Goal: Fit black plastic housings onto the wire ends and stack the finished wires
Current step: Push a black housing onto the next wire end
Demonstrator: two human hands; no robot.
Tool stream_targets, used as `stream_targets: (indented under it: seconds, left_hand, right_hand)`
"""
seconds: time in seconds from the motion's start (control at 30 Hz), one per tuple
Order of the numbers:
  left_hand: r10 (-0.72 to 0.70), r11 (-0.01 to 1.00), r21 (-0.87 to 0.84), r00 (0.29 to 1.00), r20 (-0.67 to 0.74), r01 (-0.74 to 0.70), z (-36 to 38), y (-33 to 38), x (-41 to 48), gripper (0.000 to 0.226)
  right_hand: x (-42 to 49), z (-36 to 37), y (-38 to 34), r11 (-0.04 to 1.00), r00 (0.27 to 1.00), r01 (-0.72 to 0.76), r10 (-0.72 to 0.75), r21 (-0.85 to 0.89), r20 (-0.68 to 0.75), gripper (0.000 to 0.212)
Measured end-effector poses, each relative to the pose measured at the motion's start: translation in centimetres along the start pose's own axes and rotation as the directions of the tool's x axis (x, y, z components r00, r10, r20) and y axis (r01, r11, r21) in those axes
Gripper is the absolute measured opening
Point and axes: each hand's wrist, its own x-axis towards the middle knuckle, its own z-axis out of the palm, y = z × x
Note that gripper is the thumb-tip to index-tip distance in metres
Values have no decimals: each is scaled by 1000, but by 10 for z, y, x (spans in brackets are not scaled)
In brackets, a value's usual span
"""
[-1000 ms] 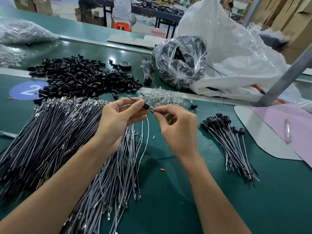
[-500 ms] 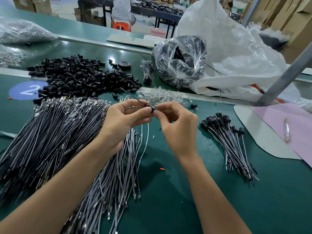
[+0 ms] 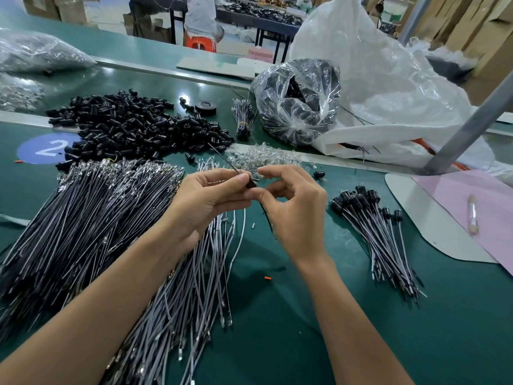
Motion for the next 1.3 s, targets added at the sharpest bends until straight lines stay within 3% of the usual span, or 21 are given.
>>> stream_targets:
  seconds: [0.27,0.4,0.53,0.77,1.1,1.3]
  left_hand:
    - [24,998,57,1000,14,-25,0,0,-1,21]
    - [18,999,49,1000,16,-19,-1,3,-2,25]
    - [63,992,108,998,-18,-61,0,3,-3,13]
    - [109,992,-48,984,-141,-117,-2,12,-1,9]
    - [109,969,-183,954,-279,-165,-7,17,0,10]
    - [125,961,-194,936,-330,-197,-10,19,2,4]
  right_hand:
    - [0,-1,-1,997,999,-32,30,64,24,31]
    - [-1,0,2,998,998,-27,24,50,64,23]
    - [-2,2,3,999,994,-22,18,41,105,16]
    - [-1,2,6,997,992,-76,77,-10,104,15]
    - [2,-3,9,965,942,-260,260,-29,211,16]
    - [4,-7,10,921,892,-380,340,88,298,19]
